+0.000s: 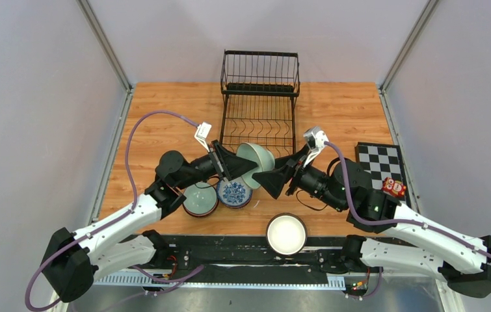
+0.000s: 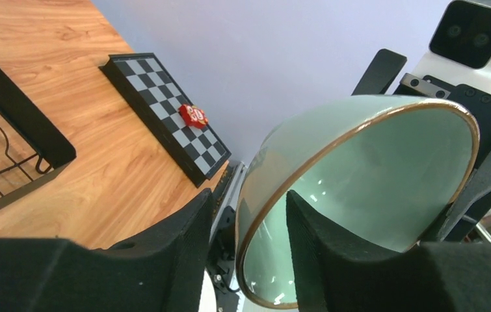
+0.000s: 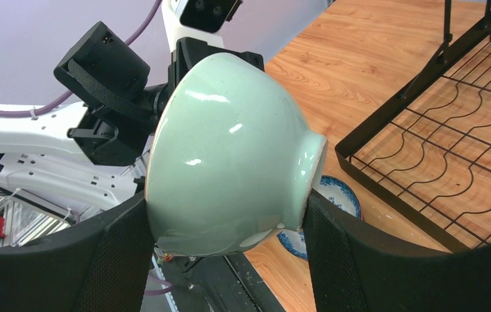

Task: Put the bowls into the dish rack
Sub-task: Place the bowl in the dish rack.

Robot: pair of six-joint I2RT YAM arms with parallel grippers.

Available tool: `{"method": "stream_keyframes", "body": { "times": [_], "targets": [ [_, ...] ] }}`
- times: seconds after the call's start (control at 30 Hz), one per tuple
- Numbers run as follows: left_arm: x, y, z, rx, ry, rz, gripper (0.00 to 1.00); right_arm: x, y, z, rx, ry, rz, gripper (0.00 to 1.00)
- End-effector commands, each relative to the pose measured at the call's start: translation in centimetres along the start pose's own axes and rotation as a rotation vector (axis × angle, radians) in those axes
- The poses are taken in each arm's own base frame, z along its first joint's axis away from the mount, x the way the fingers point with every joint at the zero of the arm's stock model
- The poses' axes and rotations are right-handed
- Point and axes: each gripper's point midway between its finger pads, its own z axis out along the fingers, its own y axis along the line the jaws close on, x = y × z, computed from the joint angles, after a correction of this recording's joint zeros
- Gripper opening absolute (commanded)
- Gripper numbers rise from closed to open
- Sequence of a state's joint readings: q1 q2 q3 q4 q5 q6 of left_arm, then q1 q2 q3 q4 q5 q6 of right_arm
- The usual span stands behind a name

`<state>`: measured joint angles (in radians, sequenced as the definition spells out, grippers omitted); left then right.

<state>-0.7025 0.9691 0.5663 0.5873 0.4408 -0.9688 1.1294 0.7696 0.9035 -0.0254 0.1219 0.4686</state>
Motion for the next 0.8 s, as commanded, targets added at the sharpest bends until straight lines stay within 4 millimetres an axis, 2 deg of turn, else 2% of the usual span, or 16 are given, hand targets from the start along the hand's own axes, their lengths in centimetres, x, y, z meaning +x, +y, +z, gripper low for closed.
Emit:
{"method": "stream_keyframes", "body": {
  "times": [0.0,0.3,0.5,0.77],
  "targets": [
    [0.5,0.9,-0.3,-0.028,0.004,0.009,0.50,-3.5,0.5,-0.3,-0.001,-0.123,-0.015,0.02],
    [0.0,2.2,0.4,-0.083,-0.005,0.003,0.65,-4.1,-0.9,0.9,0.087,-0.140,-0.060,0.02],
    [-0.4,4.1,1.7,-0.119,-0.001,-0.025,0.67,-4.7,-2.5,1.7,0.169,-0.161,-0.110,0.02],
    [-1.9,6.5,3.4,-0.117,-0.033,-0.091,0.68,-4.8,-6.4,3.8,0.246,-0.143,-0.093,0.02]
  ]
}}
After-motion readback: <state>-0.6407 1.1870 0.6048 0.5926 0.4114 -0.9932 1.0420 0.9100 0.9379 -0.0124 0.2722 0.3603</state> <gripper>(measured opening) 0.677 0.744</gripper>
